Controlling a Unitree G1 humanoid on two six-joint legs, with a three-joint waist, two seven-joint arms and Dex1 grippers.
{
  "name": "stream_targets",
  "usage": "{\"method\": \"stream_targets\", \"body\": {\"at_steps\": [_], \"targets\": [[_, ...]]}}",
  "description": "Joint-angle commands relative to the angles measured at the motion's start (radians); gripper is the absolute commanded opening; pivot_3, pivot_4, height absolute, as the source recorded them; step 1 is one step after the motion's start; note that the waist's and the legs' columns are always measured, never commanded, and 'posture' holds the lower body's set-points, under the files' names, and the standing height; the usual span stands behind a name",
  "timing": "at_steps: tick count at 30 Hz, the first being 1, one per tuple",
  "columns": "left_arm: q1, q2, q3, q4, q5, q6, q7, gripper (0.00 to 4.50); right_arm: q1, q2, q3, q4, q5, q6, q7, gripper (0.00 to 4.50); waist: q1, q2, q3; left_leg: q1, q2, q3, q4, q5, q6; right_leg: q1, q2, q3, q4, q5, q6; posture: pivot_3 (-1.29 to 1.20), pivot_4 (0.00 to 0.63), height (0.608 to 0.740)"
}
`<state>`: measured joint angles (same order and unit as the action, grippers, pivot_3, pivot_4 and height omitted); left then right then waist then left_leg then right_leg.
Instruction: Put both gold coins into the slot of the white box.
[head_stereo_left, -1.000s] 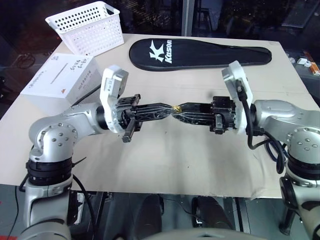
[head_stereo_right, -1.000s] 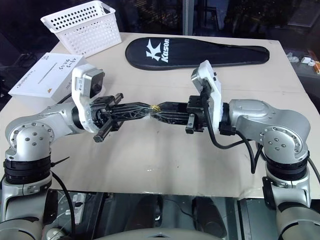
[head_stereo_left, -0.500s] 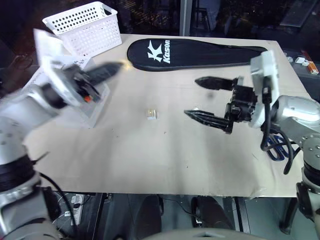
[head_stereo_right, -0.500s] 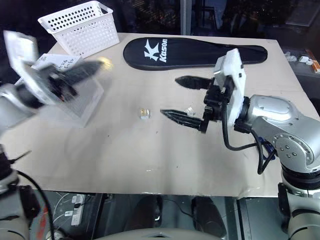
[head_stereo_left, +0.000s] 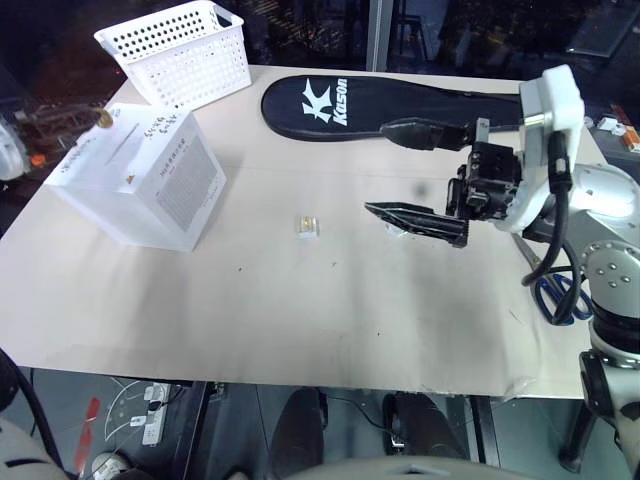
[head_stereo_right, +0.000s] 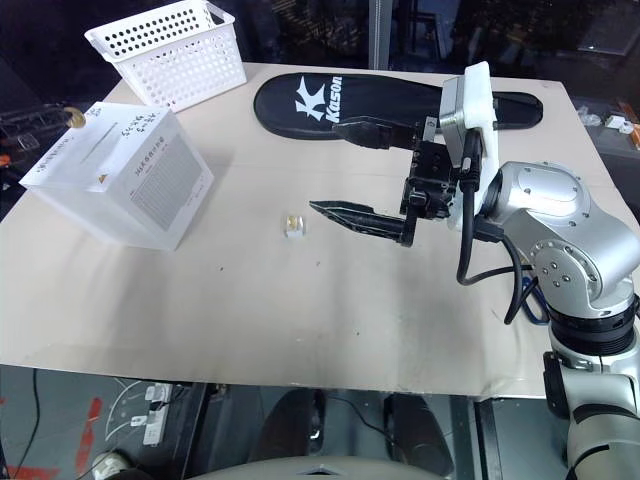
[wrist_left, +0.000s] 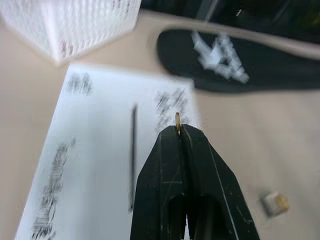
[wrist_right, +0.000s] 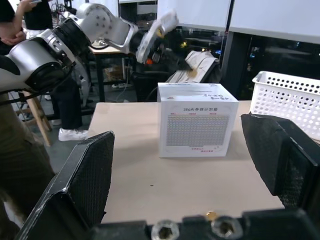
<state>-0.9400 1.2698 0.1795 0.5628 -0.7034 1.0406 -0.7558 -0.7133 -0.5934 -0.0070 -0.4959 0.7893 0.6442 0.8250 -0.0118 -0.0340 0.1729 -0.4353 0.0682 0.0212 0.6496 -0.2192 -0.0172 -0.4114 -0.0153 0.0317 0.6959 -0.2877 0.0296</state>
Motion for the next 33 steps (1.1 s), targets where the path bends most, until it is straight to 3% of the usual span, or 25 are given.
{"method": "stream_targets", "body": {"at_steps": [1, 10, 18, 30, 33], "targets": [[-0.089, 0.024, -0.038, 0.108, 0.101, -0.07, -0.103, 0.0, -0.002, 0.008, -0.001, -0.03, -0.022, -0.036, -0.007, 4.44, 0.0, 0.0, 0.0, -0.001, 0.0, 0.0, 0.0, 0.0, 0.0, 0.0, 0.0, 0.0, 0.0, 0.0, 0.0, 0.0, 0.15, 0.726], [-0.171, -0.02, -0.125, 0.241, 0.27, -0.128, -0.252, 0.0, 0.009, 0.019, 0.004, -0.036, -0.039, -0.031, -0.029, 4.44, -0.002, 0.0, 0.0, -0.001, 0.0, 0.0, 0.0, 0.0, 0.0, -0.001, 0.0, 0.0, 0.0, 0.0, 0.0, 0.0, 0.15, 0.726], [-0.164, -0.057, -0.129, 0.296, 0.384, -0.202, -0.221, 0.0, 0.044, 0.002, -0.011, -0.084, -0.022, -0.016, -0.042, 4.44, -0.004, 0.0, 0.0, 0.0, 0.0, 0.0, 0.001, 0.0, 0.0, -0.001, -0.001, 0.0, 0.001, 0.0, 0.0, 0.0, 0.15, 0.726], [-0.106, -0.064, -0.064, 0.2, 0.399, -0.192, -0.205, 0.0, 0.053, -0.007, -0.015, -0.094, -0.008, -0.011, -0.043, 4.44, -0.009, 0.0, 0.0, 0.0, 0.001, 0.001, 0.001, 0.0, 0.0, -0.001, 0.0, 0.0, 0.002, 0.0, 0.0, 0.0, 0.15, 0.726], [-0.066, -0.057, -0.021, 0.133, 0.373, -0.166, -0.199, 0.85, 0.051, -0.003, -0.019, -0.087, -0.002, -0.013, -0.042, 4.5, -0.01, 0.0, 0.0, 0.0, 0.001, 0.001, 0.001, 0.0, 0.0, -0.001, 0.0, 0.001, 0.002, 0.0, 0.0, 0.0, 0.15, 0.726]]}}
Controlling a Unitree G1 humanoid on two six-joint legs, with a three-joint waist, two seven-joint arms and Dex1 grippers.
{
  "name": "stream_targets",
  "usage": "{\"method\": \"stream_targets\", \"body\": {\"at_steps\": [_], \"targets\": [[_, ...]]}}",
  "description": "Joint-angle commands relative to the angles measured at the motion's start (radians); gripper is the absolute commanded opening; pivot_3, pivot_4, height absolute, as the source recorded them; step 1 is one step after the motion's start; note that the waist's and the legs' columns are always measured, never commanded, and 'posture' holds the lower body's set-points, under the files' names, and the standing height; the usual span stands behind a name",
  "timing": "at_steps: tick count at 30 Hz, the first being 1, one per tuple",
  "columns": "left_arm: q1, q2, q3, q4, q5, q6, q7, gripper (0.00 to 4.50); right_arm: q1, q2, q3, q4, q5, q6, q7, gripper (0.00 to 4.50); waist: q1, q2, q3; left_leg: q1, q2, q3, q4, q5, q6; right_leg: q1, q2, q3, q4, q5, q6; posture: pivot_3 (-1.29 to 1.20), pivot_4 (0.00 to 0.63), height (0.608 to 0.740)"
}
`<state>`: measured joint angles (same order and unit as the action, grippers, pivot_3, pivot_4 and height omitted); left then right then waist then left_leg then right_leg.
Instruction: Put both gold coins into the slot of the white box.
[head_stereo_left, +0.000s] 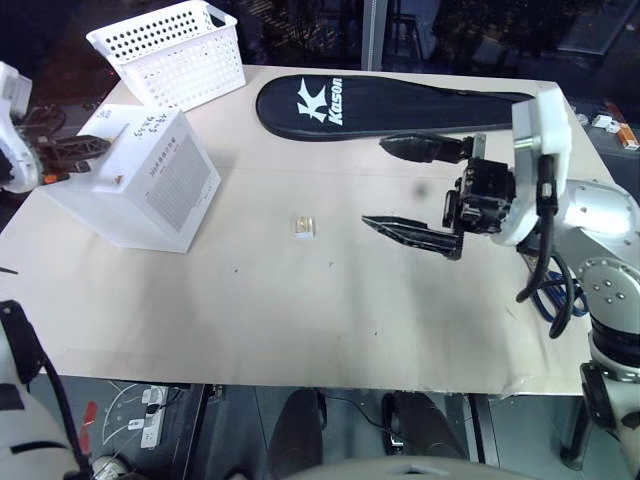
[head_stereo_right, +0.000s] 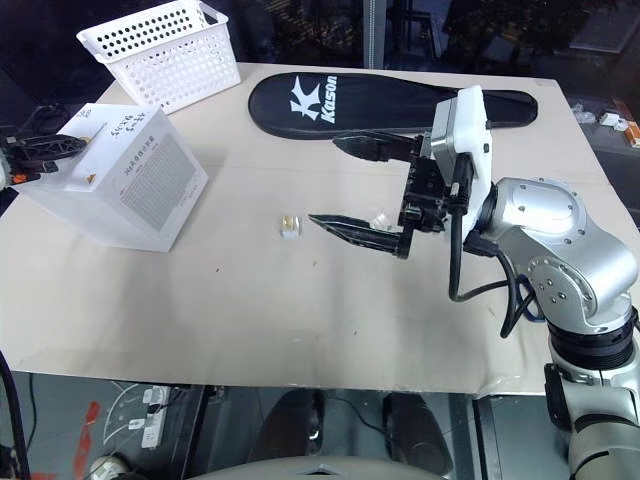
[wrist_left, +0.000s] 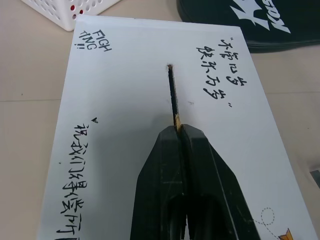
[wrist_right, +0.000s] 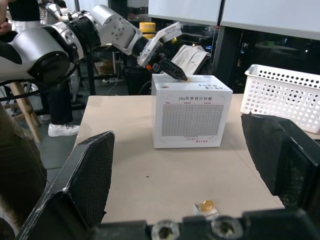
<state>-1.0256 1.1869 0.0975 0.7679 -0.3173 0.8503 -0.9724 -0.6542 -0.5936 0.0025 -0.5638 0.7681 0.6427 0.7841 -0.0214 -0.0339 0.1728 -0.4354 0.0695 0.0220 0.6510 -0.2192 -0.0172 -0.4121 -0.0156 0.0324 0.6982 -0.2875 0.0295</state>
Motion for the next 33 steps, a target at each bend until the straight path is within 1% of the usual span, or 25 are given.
{"method": "stream_targets", "body": {"at_steps": [1, 2, 3, 5, 8, 12, 14, 15, 16, 17, 18, 19, 20, 21, 22, 23, 27, 29, 33], "targets": [[0.033, 0.026, 0.087, -0.104, -0.026, 0.028, 0.019, 1.22, -0.008, -0.001, -0.031, -0.018, 0.024, -0.012, -0.002, 4.5, 0.001, 0.0, 0.0, 0.0, 0.0, 0.0, 0.0, 0.0, 0.0, 0.0, 0.0, 0.0, 0.0, 0.0, 0.0, 0.0, 0.15, 0.726], [0.038, 0.024, 0.119, -0.133, -0.047, 0.037, 0.019, 1.65, -0.006, 0.002, -0.035, -0.018, 0.031, -0.011, -0.004, 4.5, 0.002, 0.0, 0.0, 0.0, 0.0, 0.0, 0.0, 0.0, 0.0, 0.0, 0.0, 0.0, 0.0, 0.0, 0.0, 0.0, 0.15, 0.726], [0.039, 0.022, 0.152, -0.161, -0.071, 0.054, 0.016, 1.97, -0.004, 0.005, -0.038, -0.019, 0.037, -0.011, -0.006, 4.5, 0.002, 0.0, 0.0, 0.0, 0.0, 0.0, 0.0, 0.0, 0.0, 0.0, 0.0, 0.0, 0.0, 0.0, 0.0, 0.0, 0.15, 0.726], [0.037, 0.008, 0.22, -0.243, -0.139, 0.121, 0.016, 1.97, 0.0, 0.007, -0.044, -0.021, 0.046, -0.013, -0.009, 4.5, 0.005, -0.001, 0.0, -0.001, 0.0, -0.001, 0.001, 0.0, 0.0, 0.0, 0.0, -0.001, 0.0, 0.0, 0.0, 0.0, 0.15, 0.726], [0.07, -0.019, 0.302, -0.455, -0.278, 0.288, 0.004, 1.97, 0.007, 0.009, -0.062, -0.022, 0.075, -0.006, -0.016, 4.5, 0.01, -0.001, 0.0, -0.002, 0.0, -0.001, 0.002, 0.0, 0.0, 0.0, 0.0, -0.001, 0.0, 0.0, 0.0, 0.0, 0.15, 0.726], [0.127, -0.105, 0.402, -0.719, -0.44, 0.526, 0.08, 1.97, 0.015, -0.004, -0.079, -0.017, 0.095, 0.005, -0.024, 4.5, 0.009, -0.001, 0.0, -0.002, 0.0, -0.002, 0.002, 0.0, 0.0, 0.001, -0.001, -0.002, 0.0, 0.0, 0.0, 0.0, 0.15, 0.726], [0.2, -0.2, 0.458, -0.902, -0.504, 0.628, 0.154, 1.97, 0.026, -0.018, -0.086, -0.018, 0.096, 0.01, -0.024, 4.5, 0.006, 0.0, -0.001, 0.0, 0.0, -0.002, 0.002, 0.0, 0.0, 0.002, -0.001, -0.002, 0.001, 0.0, 0.0, 0.0, 0.15, 0.726], [0.242, -0.276, 0.486, -1.0, -0.509, 0.651, 0.223, 1.97, 0.034, -0.025, -0.09, -0.02, 0.096, 0.013, -0.025, 4.5, 0.006, 0.0, -0.001, 0.0, 0.0, -0.002, 0.002, 0.0, 0.0, 0.002, -0.001, -0.002, 0.001, 0.0, 0.0, 0.0, 0.15, 0.726], [0.285, -0.354, 0.508, -1.093, -0.498, 0.661, 0.298, 1.97, 0.041, -0.033, -0.092, -0.023, 0.095, 0.015, -0.027, 4.5, 0.007, 0.0, -0.001, 0.001, 0.0, -0.002, 0.002, 0.0, 0.0, 0.002, -0.001, -0.001, 0.001, 0.0, 0.0, 0.0, 0.15, 0.726], [0.335, -0.438, 0.519, -1.186, -0.464, 0.619, 0.383, 1.97, 0.047, -0.039, -0.093, -0.026, 0.094, 0.016, -0.029, 4.5, 0.005, 0.0, -0.001, 0.002, 0.0, -0.002, 0.002, 0.0, 0.0, 0.003, -0.001, -0.001, 0.002, 0.0, 0.0, 0.0, 0.15, 0.726], [0.368, -0.495, 0.526, -1.25, -0.442, 0.591, 0.441, 1.97, 0.051, -0.044, -0.094, -0.028, 0.094, 0.016, -0.031, 4.5, 0.005, 0.0, -0.001, 0.002, 0.0, -0.002, 0.003, 0.0, 0.0, 0.004, -0.001, -0.001, 0.001, 0.0, 0.0, 0.0, 0.15, 0.726], [0.421, -0.537, 0.493, -1.327, -0.387, 0.539, 0.513, 1.97, 0.056, -0.048, -0.094, -0.031, 0.092, 0.018, -0.034, 4.5, 0.002, 0.0, -0.001, 0.003, 0.0, -0.001, 0.003, 0.0, 0.0, 0.004, -0.001, 0.0, 0.001, 0.0, 0.0, 0.0, 0.15, 0.726], [0.478, -0.596, 0.443, -1.407, -0.348, 0.548, 0.594, 1.97, 0.058, -0.054, -0.093, -0.039, 0.092, 0.025, -0.044, 4.5, 0.0, -0.001, -0.001, 0.003, 0.0, -0.002, 0.003, 0.0, 0.0, 0.004, 0.0, 0.001, 0.001, 0.001, 0.0, 0.0, 0.15, 0.726], [0.528, -0.63, 0.387, -1.474, -0.296, 0.53, 0.669, 1.97, 0.058, -0.057, -0.093, -0.045, 0.095, 0.033, -0.054, 4.5, 0.001, -0.001, -0.001, 0.002, 0.0, -0.002, 0.003, 0.0, 0.0, 0.004, 0.0, 0.001, 0.001, 0.001, 0.0, 0.0, 0.15, 0.726], [0.573, -0.654, 0.329, -1.524, -0.238, 0.506, 0.743, 1.97, 0.059, -0.06, -0.094, -0.051, 0.098, 0.039, -0.063, 4.5, 0.002, -0.001, -0.001, 0.003, 0.0, -0.002, 0.002, 0.0, 0.0, 0.004, 0.0, 0.002, 0.001, 0.001, 0.0, 0.0, 0.15, 0.726], [0.596, -0.695, 0.302, -1.54, -0.222, 0.527, 0.786, 1.97, 0.061, -0.065, -0.096, -0.057, 0.102, 0.046, -0.072, 4.5, 0.005, -0.001, -0.001, 0.003, 0.0, -0.001, 0.002, 0.0, 0.0, 0.004, 0.0, 0.003, 0.001, 0.001, 0.0, 0.0, 0.15, 0.726], [0.636, -0.825, 0.185, -1.566, -0.184, 0.507, 0.872, 1.97, 0.078, -0.085, -0.11, -0.084, 0.122, 0.068, -0.1, 4.5, 0.016, -0.001, -0.001, 0.003, -0.001, -0.003, 0.003, 0.0, 0.0, 0.005, -0.001, 0.001, 0.001, 0.001, 0.0, 0.0, 0.15, 0.726], [0.654, -0.832, 0.106, -1.565, -0.138, 0.479, 0.908, 1.97, 0.087, -0.097, -0.119, -0.096, 0.14, 0.081, -0.114, 4.5, 0.016, -0.002, -0.002, 0.003, -0.002, -0.003, 0.003, 0.0, 0.0, 0.006, -0.001, 0.0, 0.001, 0.001, 0.0, 0.0, 0.15, 0.726], [0.649, -0.898, 0.049, -1.487, -0.081, 0.393, 0.956, 1.97, 0.093, -0.125, -0.137, -0.111, 0.175, 0.108, -0.132, 4.5, 0.013, -0.001, -0.002, 0.003, -0.003, -0.004, 0.003, 0.0, 0.0, 0.007, -0.001, 0.0, 0.0, 0.001, 0.0, 0.0, 0.15, 0.726]]}}
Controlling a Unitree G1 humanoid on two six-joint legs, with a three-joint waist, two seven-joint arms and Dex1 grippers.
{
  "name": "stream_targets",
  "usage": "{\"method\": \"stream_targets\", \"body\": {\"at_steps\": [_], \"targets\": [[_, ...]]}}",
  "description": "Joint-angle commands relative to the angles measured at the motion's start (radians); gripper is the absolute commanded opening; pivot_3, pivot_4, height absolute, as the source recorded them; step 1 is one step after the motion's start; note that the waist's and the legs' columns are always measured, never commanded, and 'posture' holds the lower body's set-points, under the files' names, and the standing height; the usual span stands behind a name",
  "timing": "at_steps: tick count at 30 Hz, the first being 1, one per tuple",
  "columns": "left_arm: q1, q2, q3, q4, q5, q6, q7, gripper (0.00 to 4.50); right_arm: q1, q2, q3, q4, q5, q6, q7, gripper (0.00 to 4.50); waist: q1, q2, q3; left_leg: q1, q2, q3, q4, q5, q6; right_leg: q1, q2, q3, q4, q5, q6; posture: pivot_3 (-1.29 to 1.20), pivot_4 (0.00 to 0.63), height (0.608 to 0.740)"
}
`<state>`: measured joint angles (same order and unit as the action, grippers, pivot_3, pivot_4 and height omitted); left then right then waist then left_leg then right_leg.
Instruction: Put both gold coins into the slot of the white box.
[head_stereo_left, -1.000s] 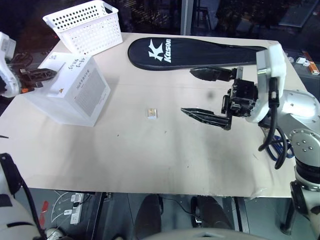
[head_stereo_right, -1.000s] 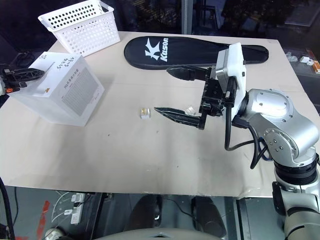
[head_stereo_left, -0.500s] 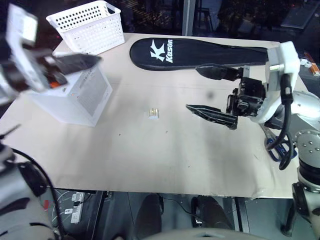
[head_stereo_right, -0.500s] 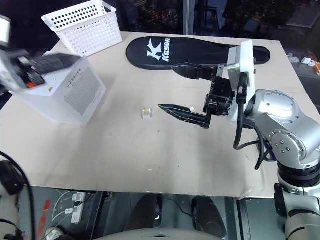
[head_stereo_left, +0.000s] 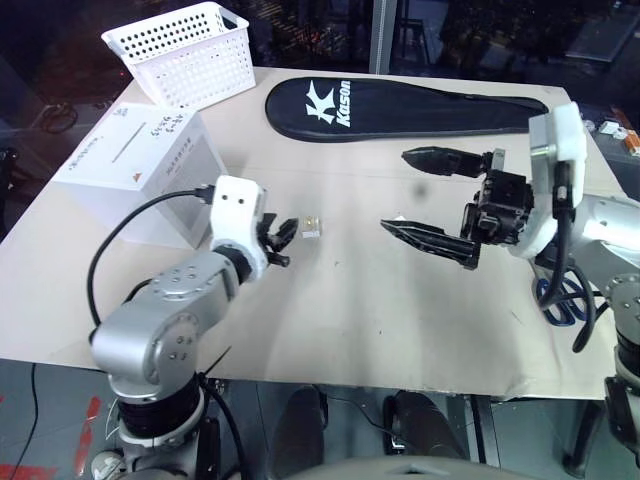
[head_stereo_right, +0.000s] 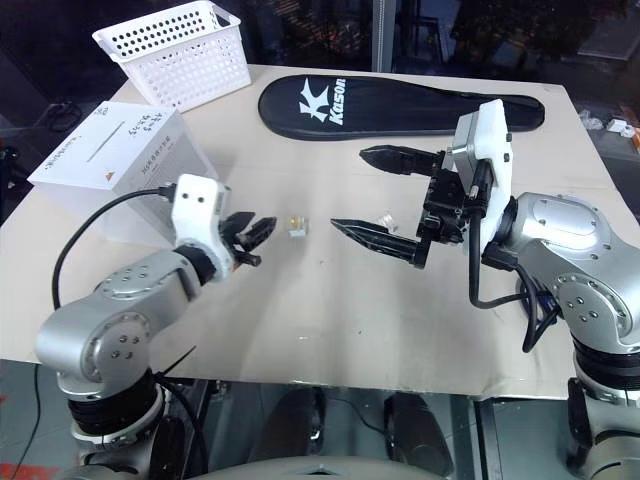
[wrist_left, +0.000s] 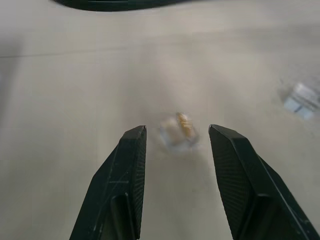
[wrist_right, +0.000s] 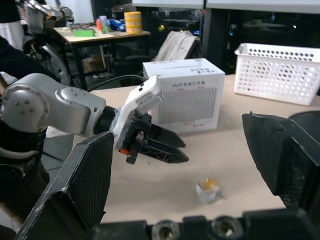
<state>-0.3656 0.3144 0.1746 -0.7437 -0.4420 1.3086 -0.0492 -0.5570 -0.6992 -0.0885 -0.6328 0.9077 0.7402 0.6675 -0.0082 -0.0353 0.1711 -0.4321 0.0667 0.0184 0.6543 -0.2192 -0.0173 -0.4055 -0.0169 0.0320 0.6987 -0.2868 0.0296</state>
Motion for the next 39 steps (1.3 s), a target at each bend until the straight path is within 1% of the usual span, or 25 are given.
{"method": "stream_targets", "body": {"at_steps": [1, 5, 9, 14, 17, 20, 22, 35, 38, 39], "targets": [[-0.013, -0.04, -0.044, 0.039, 0.05, -0.078, 0.036, 1.97, -0.003, -0.026, -0.049, -0.044, 0.044, 0.017, -0.018, 4.5, -0.002, 0.0, 0.0, 0.0, 0.0, 0.0, 0.0, 0.0, 0.0, 0.0, 0.0, 0.0, 0.0, 0.0, 0.0, 0.0, 0.15, 0.726], [-0.017, -0.088, -0.098, 0.066, 0.084, -0.096, 0.059, 1.97, -0.01, -0.059, -0.064, -0.053, 0.088, 0.044, -0.031, 4.5, -0.003, 0.0, 0.0, 0.0, 0.0, 0.0, 0.0, 0.0, 0.0, 0.0, 0.0, 0.0, -0.001, 0.0, 0.0, 0.0, 0.15, 0.726], [-0.009, -0.122, -0.12, 0.093, 0.13, -0.105, 0.097, 1.97, -0.033, -0.097, -0.074, -0.046, 0.139, 0.082, -0.04, 4.5, -0.003, 0.0, 0.0, 0.0, 0.0, 0.0, 0.0, 0.0, 0.0, 0.0, 0.0, 0.0, -0.001, 0.0, 0.0, 0.0, 0.15, 0.726], [-0.022, -0.171, -0.127, 0.118, 0.166, -0.094, 0.132, 1.97, -0.052, -0.121, -0.077, -0.044, 0.181, 0.105, -0.052, 4.5, -0.002, 0.0, 0.0, 0.0, -0.001, 0.0, 0.0, 0.0, 0.0, 0.0, 0.0, 0.0, -0.001, 0.0, 0.0, 0.0, 0.15, 0.726], [-0.018, -0.183, -0.132, 0.115, 0.18, -0.077, 0.139, 1.97, -0.061, -0.133, -0.08, -0.038, 0.201, 0.116, -0.056, 4.5, -0.002, 0.0, 0.0, 0.0, -0.001, 0.0, 0.0, 0.0, 0.0, 0.0, 0.0, 0.0, -0.001, 0.0, 0.0, 0.0, 0.15, 0.726], [-0.022, -0.191, -0.13, 0.151, 0.2, -0.076, 0.146, 1.97, -0.069, -0.141, -0.067, -0.026, 0.197, 0.117, -0.046, 4.5, -0.003, 0.0, 0.0, 0.0, -0.001, 0.0, 0.0, 0.0, 0.0, 0.0, 0.0, 0.0, -0.001, 0.0, 0.0, 0.0, 0.15, 0.726], [-0.027, -0.198, -0.124, 0.168, 0.206, -0.089, 0.147, 1.48, -0.078, -0.136, -0.06, -0.024, 0.204, 0.12, -0.051, 4.5, -0.003, 0.0, 0.0, 0.0, -0.001, -0.001, 0.0, 0.0, 0.0, 0.0, 0.0, 0.0, -0.001, 0.0, 0.0, 0.0, 0.15, 0.726], [-0.064, -0.231, -0.112, 0.241, 0.241, -0.125, 0.139, 1.48, -0.08, -0.135, -0.058, -0.041, 0.216, 0.128, -0.075, 4.5, -0.002, 0.0, 0.0, -0.001, -0.001, -0.001, 0.0, 0.0, 0.0, 0.0, 0.0, -0.001, -0.002, 0.0, 0.0, 0.0, 0.15, 0.726], [-0.075, -0.23, -0.125, 0.26, 0.253, -0.138, 0.138, 0.66, -0.077, -0.137, -0.062, -0.046, 0.217, 0.129, -0.081, 4.5, -0.002, 0.0, 0.0, -0.001, -0.001, -0.001, 0.0, 0.0, 0.0, 0.0, 0.0, -0.001, -0.002, 0.0, 0.0, 0.0, 0.15, 0.726], [-0.078, -0.23, -0.126, 0.265, 0.256, -0.142, 0.137, 0.66, -0.076, -0.138, -0.063, -0.047, 0.218, 0.129, -0.082, 4.5, -0.002, 0.0, 0.0, -0.001, -0.001, -0.001, 0.0, 0.0, 0.0, 0.0, 0.0, -0.001, -0.002, 0.0, 0.0, 0.0, 0.15, 0.726]]}}
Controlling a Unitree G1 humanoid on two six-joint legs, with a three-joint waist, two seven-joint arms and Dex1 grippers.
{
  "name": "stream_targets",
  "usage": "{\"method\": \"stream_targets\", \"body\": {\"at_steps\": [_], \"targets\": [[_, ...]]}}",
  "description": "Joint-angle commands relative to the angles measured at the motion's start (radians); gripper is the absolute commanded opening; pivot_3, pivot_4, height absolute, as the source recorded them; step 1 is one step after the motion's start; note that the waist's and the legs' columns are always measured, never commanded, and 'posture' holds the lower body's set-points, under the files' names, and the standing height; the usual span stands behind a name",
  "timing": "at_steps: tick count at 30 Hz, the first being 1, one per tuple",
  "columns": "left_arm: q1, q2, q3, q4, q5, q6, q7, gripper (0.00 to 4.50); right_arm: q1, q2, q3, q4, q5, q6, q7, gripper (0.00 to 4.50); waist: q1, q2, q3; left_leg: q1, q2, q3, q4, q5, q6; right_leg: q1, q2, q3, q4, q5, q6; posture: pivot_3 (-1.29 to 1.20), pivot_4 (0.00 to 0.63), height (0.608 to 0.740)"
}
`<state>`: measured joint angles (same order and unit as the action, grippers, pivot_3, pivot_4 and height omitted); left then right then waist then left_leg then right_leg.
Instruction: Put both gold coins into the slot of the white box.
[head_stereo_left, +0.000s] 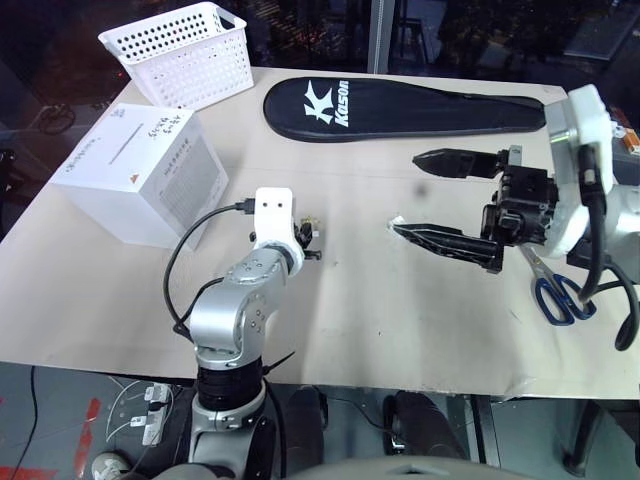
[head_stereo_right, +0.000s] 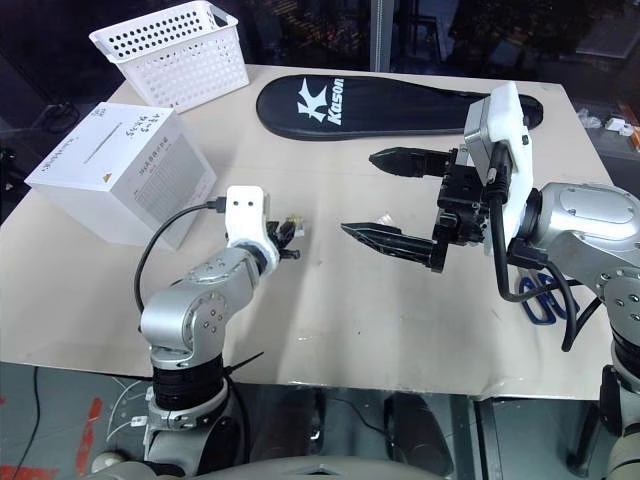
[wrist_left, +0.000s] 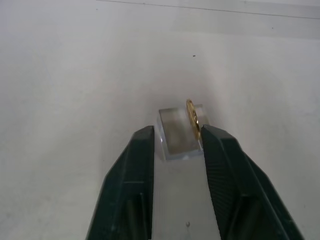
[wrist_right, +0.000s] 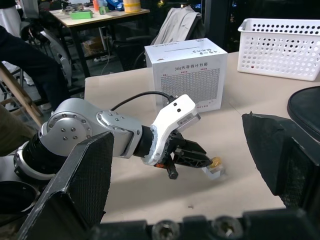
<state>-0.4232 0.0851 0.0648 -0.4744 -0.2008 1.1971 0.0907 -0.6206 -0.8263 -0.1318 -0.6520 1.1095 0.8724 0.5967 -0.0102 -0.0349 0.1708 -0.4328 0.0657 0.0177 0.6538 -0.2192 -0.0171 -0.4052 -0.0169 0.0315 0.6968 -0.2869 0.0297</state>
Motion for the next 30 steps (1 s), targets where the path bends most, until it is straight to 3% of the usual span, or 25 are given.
{"method": "stream_targets", "body": {"at_steps": [1, 27, 29, 30], "targets": [[-0.023, -0.002, -0.015, 0.0, 0.017, -0.032, -0.003, 0.66, -0.012, -0.011, -0.02, -0.028, 0.017, -0.003, -0.012, 4.5, 0.0, 0.0, 0.0, 0.0, 0.0, 0.0, 0.0, 0.0, 0.0, 0.0, 0.0, 0.0, 0.0, 0.0, 0.0, 0.0, 0.15, 0.726], [-0.03, 0.006, -0.017, 0.029, 0.043, -0.036, -0.039, 0.66, -0.007, -0.014, -0.015, -0.034, 0.005, -0.009, -0.017, 4.5, 0.0, 0.0, 0.0, 0.0, 0.0, 0.0, 0.0, 0.0, 0.0, 0.0, 0.0, 0.0, 0.0, 0.0, 0.0, 0.0, 0.15, 0.726], [-0.033, 0.005, -0.015, 0.034, 0.045, -0.035, -0.04, 0.11, -0.006, -0.014, -0.015, -0.034, 0.007, -0.007, -0.019, 4.5, 0.0, 0.0, 0.0, 0.0, 0.0, 0.0, 0.0, 0.0, 0.0, 0.0, 0.0, 0.0, 0.0, 0.0, 0.0, 0.0, 0.15, 0.726], [-0.033, 0.007, -0.016, 0.036, 0.048, -0.036, -0.041, 0.05, -0.006, -0.015, -0.016, -0.035, 0.007, -0.007, -0.02, 4.5, 0.0, 0.0, 0.0, 0.0, 0.0, 0.0, 0.0, 0.0, 0.0, 0.0, 0.0, 0.0, 0.0, 0.0, 0.0, 0.0, 0.15, 0.726]]}}
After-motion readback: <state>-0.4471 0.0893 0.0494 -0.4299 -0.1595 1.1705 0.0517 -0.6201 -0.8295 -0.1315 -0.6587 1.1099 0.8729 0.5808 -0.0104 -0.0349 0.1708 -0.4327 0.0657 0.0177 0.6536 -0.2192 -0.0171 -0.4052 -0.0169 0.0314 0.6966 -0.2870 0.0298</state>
